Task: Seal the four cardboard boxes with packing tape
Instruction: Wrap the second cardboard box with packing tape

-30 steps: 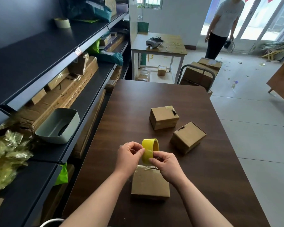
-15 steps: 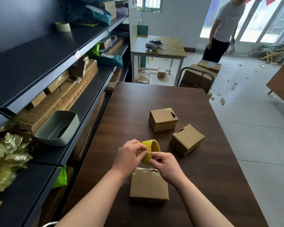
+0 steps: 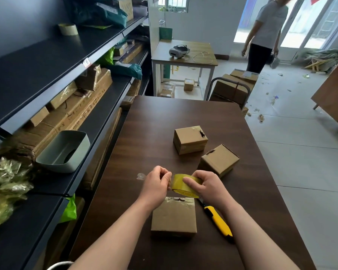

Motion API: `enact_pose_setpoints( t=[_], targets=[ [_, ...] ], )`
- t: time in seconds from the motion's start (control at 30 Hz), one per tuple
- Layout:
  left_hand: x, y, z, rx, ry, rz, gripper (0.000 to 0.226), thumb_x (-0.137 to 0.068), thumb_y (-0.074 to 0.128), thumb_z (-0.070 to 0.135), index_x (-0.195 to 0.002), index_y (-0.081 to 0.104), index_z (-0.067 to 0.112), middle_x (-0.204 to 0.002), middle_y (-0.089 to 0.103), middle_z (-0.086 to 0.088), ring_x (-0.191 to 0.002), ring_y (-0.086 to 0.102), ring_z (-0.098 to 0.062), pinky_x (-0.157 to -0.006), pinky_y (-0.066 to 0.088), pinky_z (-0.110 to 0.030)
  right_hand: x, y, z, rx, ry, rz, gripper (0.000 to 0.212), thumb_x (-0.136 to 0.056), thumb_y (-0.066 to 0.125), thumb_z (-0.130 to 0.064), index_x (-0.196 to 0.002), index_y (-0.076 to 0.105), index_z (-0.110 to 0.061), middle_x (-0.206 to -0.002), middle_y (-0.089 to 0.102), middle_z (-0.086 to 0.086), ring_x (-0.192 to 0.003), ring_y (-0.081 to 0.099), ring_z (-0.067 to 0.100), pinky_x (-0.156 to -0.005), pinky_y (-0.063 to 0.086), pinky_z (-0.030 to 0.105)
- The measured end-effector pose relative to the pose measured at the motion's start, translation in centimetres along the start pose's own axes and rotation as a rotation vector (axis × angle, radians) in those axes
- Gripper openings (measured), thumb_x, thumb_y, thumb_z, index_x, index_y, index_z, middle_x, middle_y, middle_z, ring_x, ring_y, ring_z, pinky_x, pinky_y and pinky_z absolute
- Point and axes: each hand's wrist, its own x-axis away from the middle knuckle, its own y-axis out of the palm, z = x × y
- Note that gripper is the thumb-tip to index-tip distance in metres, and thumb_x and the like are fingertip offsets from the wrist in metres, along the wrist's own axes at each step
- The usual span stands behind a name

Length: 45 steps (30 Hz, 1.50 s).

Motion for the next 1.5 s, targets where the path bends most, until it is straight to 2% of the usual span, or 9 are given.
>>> enact_pose_setpoints(
  t=[0.1,0.23,0.4,0.63,0.73,0.9,1.07,1.23,1.5],
  targets=[
    [-0.8,-0.5,0.2,0.063,-0.068,0.005,0.017,-0.099,0.051,0.019,-0.095,0.057,0.003,-0.075,0.060,-0.006,-0.056,0.058,-0.010,-0.052,0.049,-0.015,0.2,-1.2,-0.1,-0.040,0.048,0.040,0.036,-0.081,0.071,-0.048,-0.074,0.065,-0.014,-0.071,0.063,0.002,-0.065,0.058,0.014,-0.057,0.048,0.029],
    [-1.8,-1.4,-1.1,0.129,-0.185,-0.080,0.014,-0.098,0.053,0.013,-0.087,0.056,0.006,-0.069,0.057,-0.007,-0.054,0.056,-0.014,-0.058,0.053,-0.024,0.6,-2.9,0.9,0.020,0.119,0.058,0.034,-0.080,0.071,-0.051,-0.071,0.064,-0.019,-0.073,0.062,-0.002,-0.070,0.059,0.014,-0.056,0.044,0.025],
    [-1.8,0.6,-2.4,0.305,-0.374,-0.202,0.016,-0.097,0.052,0.007,-0.081,0.051,0.006,-0.065,0.049,-0.006,-0.054,0.049,-0.013,-0.057,0.053,-0.026,0.4,-2.1,3.4,0.119,0.186,0.028,0.035,-0.084,0.066,-0.052,-0.082,0.066,-0.017,-0.083,0.064,0.000,-0.082,0.061,0.018,-0.072,0.052,0.037],
    [-2.1,1.2,-5.0,0.138,-0.409,-0.108,0.019,-0.084,0.074,0.013,-0.080,0.059,0.002,-0.062,0.058,-0.009,-0.055,0.056,-0.019,-0.058,0.054,-0.031,-0.7,-1.9,5.6,0.364,0.169,-0.090,0.033,-0.086,0.060,-0.058,-0.081,0.062,-0.025,-0.075,0.058,-0.010,-0.078,0.058,0.014,-0.060,0.042,0.025],
    [-2.3,1.5,-5.9,0.041,-0.433,-0.044,0.020,-0.078,0.079,0.014,-0.075,0.062,0.005,-0.058,0.063,-0.008,-0.052,0.058,-0.019,-0.059,0.054,-0.034,-1.2,-0.9,6.8,0.383,0.190,-0.134,0.035,-0.084,0.060,-0.061,-0.084,0.064,-0.026,-0.075,0.056,-0.011,-0.079,0.056,0.014,-0.064,0.042,0.026],
    [-2.2,2.4,-6.7,-0.164,-0.390,0.019,0.020,-0.074,0.083,0.021,-0.070,0.065,0.013,-0.061,0.067,-0.001,-0.050,0.060,-0.012,-0.053,0.049,-0.025,-1.9,-0.4,8.2,0.395,0.241,-0.164,0.035,-0.091,0.052,-0.057,-0.074,0.060,-0.027,-0.071,0.055,-0.011,-0.079,0.056,0.016,-0.069,0.045,0.028],
    [-2.3,3.4,-7.2,-0.226,-0.381,0.042,0.020,-0.073,0.083,0.028,-0.068,0.066,0.019,-0.068,0.067,0.002,-0.066,0.064,-0.017,-0.055,0.045,-0.023,-2.6,-0.1,9.1,0.540,0.215,-0.166,0.045,-0.089,0.050,-0.061,-0.104,0.069,-0.023,-0.098,0.068,-0.007,-0.091,0.062,0.015,-0.072,0.047,0.027],
    [-2.6,3.4,-7.8,-0.260,-0.401,0.029,0.019,-0.074,0.083,0.027,-0.070,0.067,0.018,-0.069,0.068,0.001,-0.068,0.066,-0.017,-0.063,0.055,-0.030,-3.6,0.8,9.1,0.617,0.200,-0.203,0.046,-0.089,0.049,-0.062,-0.103,0.069,-0.023,-0.102,0.069,-0.005,-0.092,0.064,0.017,-0.073,0.051,0.029],
    [-2.8,3.6,-8.4,-0.314,-0.395,0.000,0.017,-0.076,0.080,0.026,-0.072,0.066,0.017,-0.071,0.066,0.002,-0.069,0.062,-0.012,-0.060,0.049,-0.025,-4.2,1.2,8.6,0.734,0.182,-0.245,0.041,-0.089,0.050,-0.058,-0.096,0.069,-0.023,-0.097,0.070,-0.003,-0.091,0.064,0.018,-0.070,0.048,0.028]
  ],
)
